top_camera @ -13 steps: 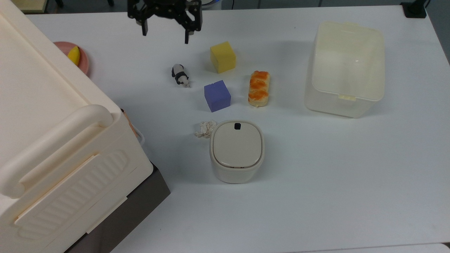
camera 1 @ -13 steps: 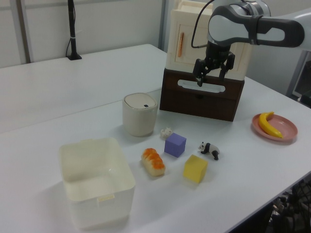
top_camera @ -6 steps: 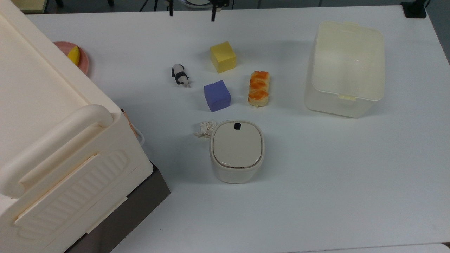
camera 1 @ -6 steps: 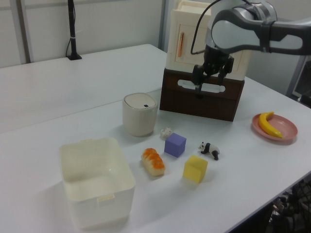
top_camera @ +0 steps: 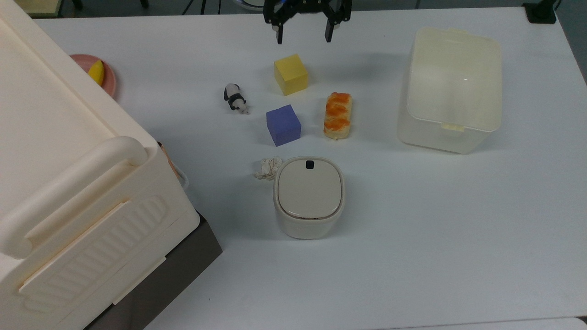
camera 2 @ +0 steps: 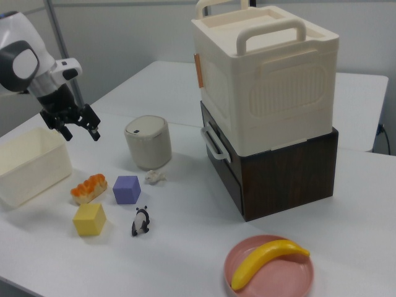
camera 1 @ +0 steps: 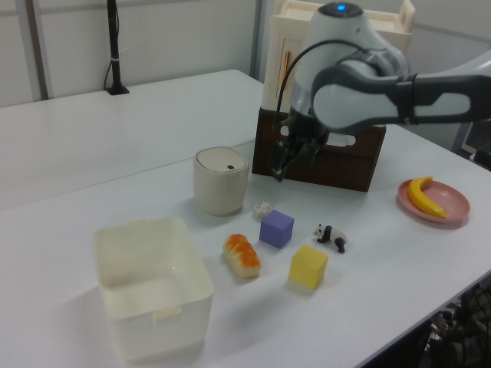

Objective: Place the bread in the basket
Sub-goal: 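Move the open gripper over the orange bread piece and lower it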

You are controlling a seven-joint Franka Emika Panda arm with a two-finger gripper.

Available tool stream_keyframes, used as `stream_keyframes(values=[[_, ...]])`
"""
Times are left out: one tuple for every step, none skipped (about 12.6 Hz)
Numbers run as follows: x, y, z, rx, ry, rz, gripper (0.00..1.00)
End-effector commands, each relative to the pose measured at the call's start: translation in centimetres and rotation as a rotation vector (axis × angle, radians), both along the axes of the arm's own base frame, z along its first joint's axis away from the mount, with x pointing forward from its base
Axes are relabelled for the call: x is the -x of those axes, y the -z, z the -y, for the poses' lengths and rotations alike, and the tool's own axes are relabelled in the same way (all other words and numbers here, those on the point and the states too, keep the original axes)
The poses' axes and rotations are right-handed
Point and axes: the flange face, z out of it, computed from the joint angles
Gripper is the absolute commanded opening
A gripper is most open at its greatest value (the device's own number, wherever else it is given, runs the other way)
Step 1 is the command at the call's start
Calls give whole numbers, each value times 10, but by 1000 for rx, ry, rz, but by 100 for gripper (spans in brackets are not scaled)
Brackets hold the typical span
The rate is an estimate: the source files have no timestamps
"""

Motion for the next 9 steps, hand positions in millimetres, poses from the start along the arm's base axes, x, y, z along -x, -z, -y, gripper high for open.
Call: stream_keyframes(values=[[-9, 17, -4, 27, -178, 3, 100], [-16, 27, -7, 20, -194, 14, 100], [-24, 44, -9, 18, -200, 3, 100], [-30, 58, -14, 16, -220, -5, 100], [-31, 68, -24, 24, -266, -12, 100], [-32, 74, -26, 32, -298, -25, 100], [-32, 78, -31, 39, -338, -35, 100], [-29, 82, -41, 48, -388, -44, 100], [-29, 91, -49, 52, -417, -61, 100]])
